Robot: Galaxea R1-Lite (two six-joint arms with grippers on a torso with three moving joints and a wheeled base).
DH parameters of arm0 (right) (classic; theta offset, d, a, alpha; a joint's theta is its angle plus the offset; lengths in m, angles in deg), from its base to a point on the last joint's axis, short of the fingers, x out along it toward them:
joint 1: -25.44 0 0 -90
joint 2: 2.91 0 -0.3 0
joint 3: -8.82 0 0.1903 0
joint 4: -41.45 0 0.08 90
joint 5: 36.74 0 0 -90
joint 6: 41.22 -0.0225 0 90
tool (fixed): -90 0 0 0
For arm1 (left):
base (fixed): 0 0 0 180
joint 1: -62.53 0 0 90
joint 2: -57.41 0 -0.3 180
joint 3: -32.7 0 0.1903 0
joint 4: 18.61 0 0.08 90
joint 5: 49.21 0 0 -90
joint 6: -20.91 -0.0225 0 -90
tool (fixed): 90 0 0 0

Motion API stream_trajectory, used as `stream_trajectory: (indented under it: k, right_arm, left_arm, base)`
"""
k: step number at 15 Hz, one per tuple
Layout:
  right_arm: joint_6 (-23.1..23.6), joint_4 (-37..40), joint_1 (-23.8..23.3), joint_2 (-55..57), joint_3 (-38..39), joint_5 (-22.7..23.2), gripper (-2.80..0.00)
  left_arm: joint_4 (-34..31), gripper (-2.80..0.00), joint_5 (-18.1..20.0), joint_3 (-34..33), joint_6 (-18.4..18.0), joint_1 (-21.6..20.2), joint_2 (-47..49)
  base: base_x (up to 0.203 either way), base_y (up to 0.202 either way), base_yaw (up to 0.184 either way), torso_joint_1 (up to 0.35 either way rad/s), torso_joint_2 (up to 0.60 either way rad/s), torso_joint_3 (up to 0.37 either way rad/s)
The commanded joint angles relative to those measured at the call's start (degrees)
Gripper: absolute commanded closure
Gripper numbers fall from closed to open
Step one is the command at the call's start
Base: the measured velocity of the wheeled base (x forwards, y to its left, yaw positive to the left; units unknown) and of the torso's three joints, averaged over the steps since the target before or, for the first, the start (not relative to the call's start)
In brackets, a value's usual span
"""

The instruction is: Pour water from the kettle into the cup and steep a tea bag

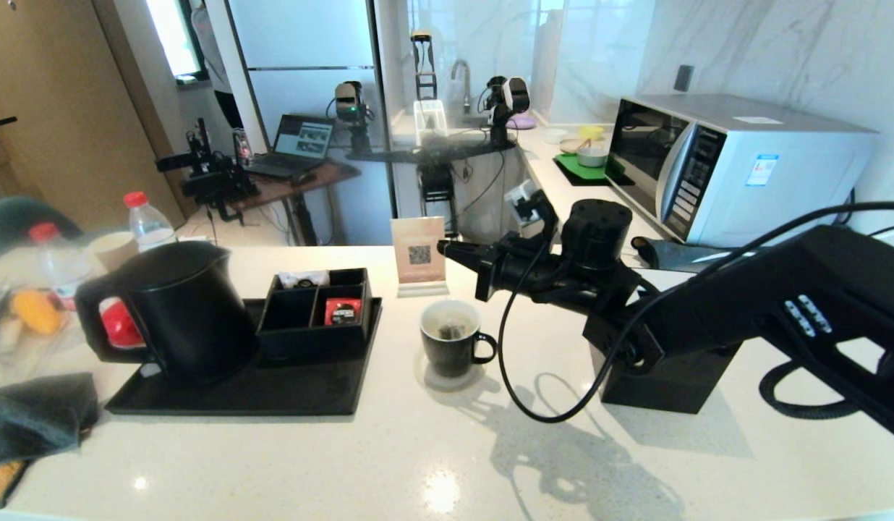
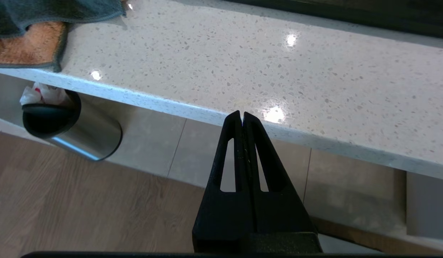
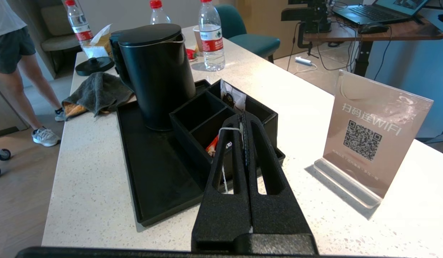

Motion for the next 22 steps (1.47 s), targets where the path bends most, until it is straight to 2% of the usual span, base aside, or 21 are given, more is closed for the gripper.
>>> stream_trajectory:
  k: [1,3,5,7,9,11,13,14,15,18,22]
  right_arm:
    - [0.0,-0.3,0.0,-0.2,0.1,0.2,0.00]
    - [0.4,-0.3,0.0,-0.2,0.1,0.0,0.00]
    - [1.2,-0.3,0.0,-0.3,0.8,-0.2,0.00]
    - [1.4,-1.2,0.0,-0.8,1.9,-0.1,0.00]
    - [1.4,-1.4,-0.1,-1.1,2.3,-0.2,0.00]
    - [1.4,-1.5,-0.1,-1.0,2.4,-0.2,0.00]
    - [1.4,-1.4,-0.1,-0.9,2.3,-0.2,0.00]
    - [1.4,-1.4,-0.1,-0.8,2.3,-0.2,0.00]
    - [1.4,-1.4,-0.2,-0.8,2.3,-0.2,0.00]
    - [1.4,-1.4,-0.8,-0.2,2.3,-0.1,0.00]
    - [1.3,-1.4,-1.0,0.0,1.9,-0.1,0.00]
  left_arm:
    - [-3.1,0.00,0.0,0.6,0.0,-0.2,-10.0]
    - [-3.5,0.00,0.9,0.7,-0.4,-0.2,-15.2]
    - [-3.6,0.00,3.9,0.6,-2.1,-0.2,-21.3]
    - [-3.6,0.00,7.2,0.4,-7.3,-0.3,-21.9]
    - [-3.6,0.00,9.6,0.2,-10.5,-0.3,-21.9]
    - [-3.6,0.00,14.6,-0.3,-15.5,-0.3,-21.9]
    - [-6.4,0.00,18.4,-0.6,-21.6,-0.3,-21.9]
    - [-7.3,0.00,20.3,-0.6,-21.6,-0.3,-21.9]
    - [-8.6,0.00,20.5,-0.6,-20.7,-0.3,-21.9]
    - [-8.9,0.00,18.2,-0.6,-12.7,-0.3,-21.9]
    - [-8.9,0.00,18.2,-0.6,-12.7,-0.3,-21.9]
  base:
    - [0.000,0.000,0.000,0.000,0.00,0.000]
    - [0.000,0.000,0.000,0.000,0.00,0.000]
    - [0.000,0.000,0.000,0.000,0.00,0.000]
    - [0.000,0.000,0.000,0.000,0.00,0.000]
    - [0.000,0.000,0.000,0.000,0.00,0.000]
    - [0.000,0.000,0.000,0.000,0.00,0.000]
    - [0.000,0.000,0.000,0.000,0.00,0.000]
    - [0.000,0.000,0.000,0.000,0.00,0.000]
    - [0.000,0.000,0.000,0.000,0.00,0.000]
    - [0.000,0.000,0.000,0.000,0.00,0.000]
    - [0.000,0.000,0.000,0.000,0.00,0.000]
